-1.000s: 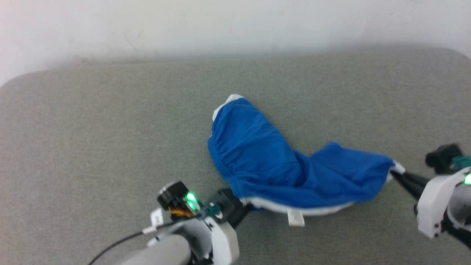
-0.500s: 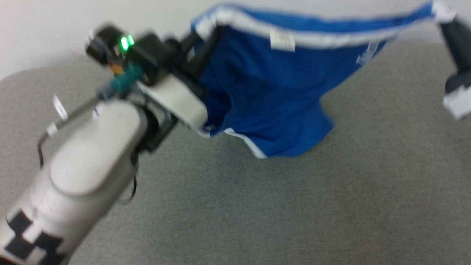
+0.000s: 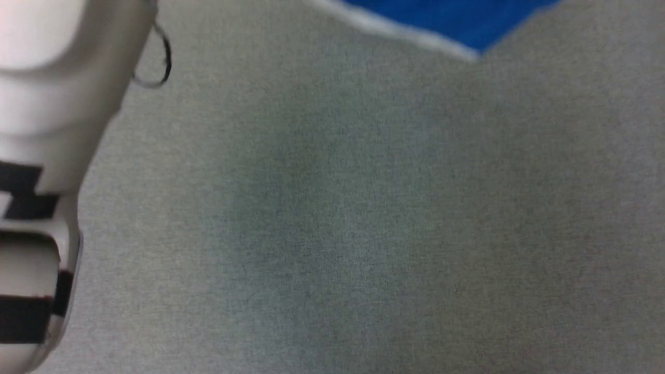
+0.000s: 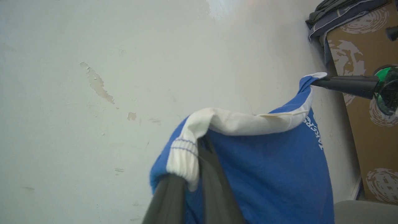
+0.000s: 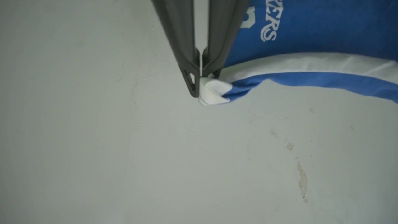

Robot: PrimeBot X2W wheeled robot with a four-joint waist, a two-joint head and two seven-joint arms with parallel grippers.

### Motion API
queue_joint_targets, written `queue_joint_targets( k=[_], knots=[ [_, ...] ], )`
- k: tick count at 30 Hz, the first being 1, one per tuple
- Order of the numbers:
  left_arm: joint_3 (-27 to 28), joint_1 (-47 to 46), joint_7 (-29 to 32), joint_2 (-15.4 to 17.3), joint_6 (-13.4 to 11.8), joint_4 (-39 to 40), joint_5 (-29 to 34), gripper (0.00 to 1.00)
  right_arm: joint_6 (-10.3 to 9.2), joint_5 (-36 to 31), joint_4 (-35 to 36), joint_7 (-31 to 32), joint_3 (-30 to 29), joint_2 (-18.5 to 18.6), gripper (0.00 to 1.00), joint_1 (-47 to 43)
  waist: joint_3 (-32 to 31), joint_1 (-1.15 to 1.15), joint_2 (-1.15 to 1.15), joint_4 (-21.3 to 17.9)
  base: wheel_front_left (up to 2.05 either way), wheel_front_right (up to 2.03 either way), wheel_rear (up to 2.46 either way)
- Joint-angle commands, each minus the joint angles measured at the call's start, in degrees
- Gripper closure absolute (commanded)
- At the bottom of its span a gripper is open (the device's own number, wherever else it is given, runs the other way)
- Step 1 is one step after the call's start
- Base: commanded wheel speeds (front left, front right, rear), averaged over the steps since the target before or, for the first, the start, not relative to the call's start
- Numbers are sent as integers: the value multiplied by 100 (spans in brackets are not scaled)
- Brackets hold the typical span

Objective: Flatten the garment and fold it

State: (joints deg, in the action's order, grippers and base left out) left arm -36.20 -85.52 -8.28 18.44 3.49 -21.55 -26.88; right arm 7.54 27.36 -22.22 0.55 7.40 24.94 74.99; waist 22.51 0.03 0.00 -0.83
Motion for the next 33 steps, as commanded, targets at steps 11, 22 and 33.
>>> queue_joint_targets(
  k=[11,22,33],
  knots=[
    [318,-655,-477,-18,37,-786,22,100,-5,-483,-721,-273,164,-217,100,936,960,-3,0,-190,0,0,0],
    [134,2078,-639,384,-49,-627,-272,100,-5,65,-680,-658,1276,72,100,-1294,365,-3,0,-174,0,0,0],
    [-234,5715,-582,1019,-692,443,-665,100,-5,723,421,-612,1550,630,100,-4666,-896,-3,0,-263,0,0,0]
  ],
)
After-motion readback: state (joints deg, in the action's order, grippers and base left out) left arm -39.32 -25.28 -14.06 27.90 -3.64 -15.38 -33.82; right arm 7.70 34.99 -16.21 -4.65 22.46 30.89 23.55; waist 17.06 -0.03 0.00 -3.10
